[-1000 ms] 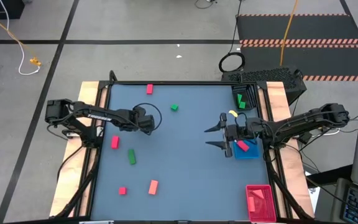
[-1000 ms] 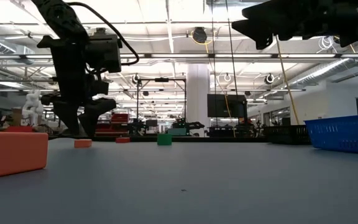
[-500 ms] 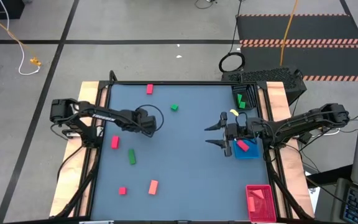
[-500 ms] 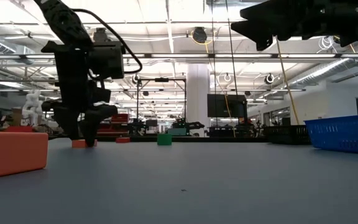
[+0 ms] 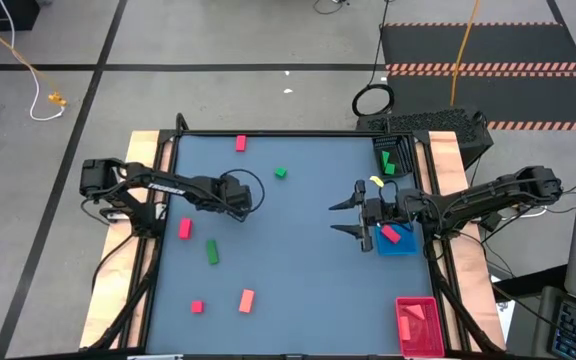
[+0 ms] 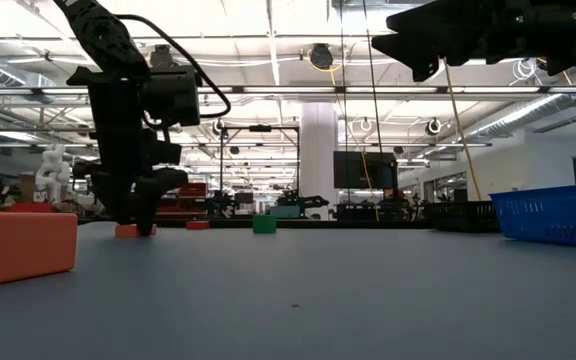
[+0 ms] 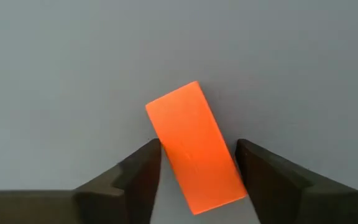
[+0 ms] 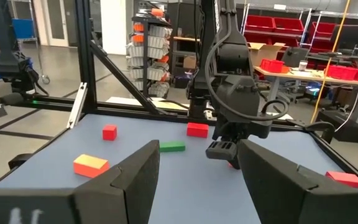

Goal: Sort & place blocks by color
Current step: Put the orange block into the red bin

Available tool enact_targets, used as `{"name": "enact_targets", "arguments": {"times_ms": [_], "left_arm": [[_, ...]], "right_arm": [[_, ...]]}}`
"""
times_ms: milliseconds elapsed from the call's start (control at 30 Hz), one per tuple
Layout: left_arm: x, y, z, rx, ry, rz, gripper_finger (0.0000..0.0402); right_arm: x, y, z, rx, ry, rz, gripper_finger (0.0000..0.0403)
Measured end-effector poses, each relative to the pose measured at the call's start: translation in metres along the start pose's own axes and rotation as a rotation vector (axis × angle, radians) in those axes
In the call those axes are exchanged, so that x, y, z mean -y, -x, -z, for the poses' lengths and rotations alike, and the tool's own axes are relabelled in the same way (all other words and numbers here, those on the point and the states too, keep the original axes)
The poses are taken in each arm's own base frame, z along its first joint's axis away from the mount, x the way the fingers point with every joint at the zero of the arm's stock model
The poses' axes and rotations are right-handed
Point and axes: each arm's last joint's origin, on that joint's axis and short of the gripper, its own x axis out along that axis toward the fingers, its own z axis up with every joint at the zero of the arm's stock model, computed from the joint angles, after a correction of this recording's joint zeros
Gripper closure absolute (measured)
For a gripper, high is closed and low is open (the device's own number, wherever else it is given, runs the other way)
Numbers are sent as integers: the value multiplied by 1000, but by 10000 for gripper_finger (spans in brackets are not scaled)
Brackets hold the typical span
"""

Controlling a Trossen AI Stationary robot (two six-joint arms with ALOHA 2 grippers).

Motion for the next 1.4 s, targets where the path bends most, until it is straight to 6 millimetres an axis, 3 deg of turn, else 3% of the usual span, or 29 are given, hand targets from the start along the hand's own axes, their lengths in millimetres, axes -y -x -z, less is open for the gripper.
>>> {"name": "enact_targets", "arguments": {"times_ms": [167, 467, 567, 767, 1000, 1167, 1400], "left_arm": [[1, 0, -1, 1, -22, 26, 277], [4, 0, -2, 14, -102, 50, 277], [14, 4, -7, 52, -132, 126, 276], [48, 29, -20, 207, -233, 356, 273], [87, 69, -26, 361, -411, 751, 274], [100, 89, -24, 372, -493, 910, 274], [109, 102, -18, 373, -582, 1028, 274]], "right_arm": [[0, 0, 0, 0, -1, 0, 188], [0, 0, 0, 0, -7, 0, 188], [0, 0, 0, -1, 8, 1, 188], [0, 0, 3, -32, 81, -4, 188], [-7, 1, 16, -155, 277, -68, 188], [-21, -2, 18, -126, 437, -146, 188], [-44, -19, 24, -7, 581, -232, 188]]}}
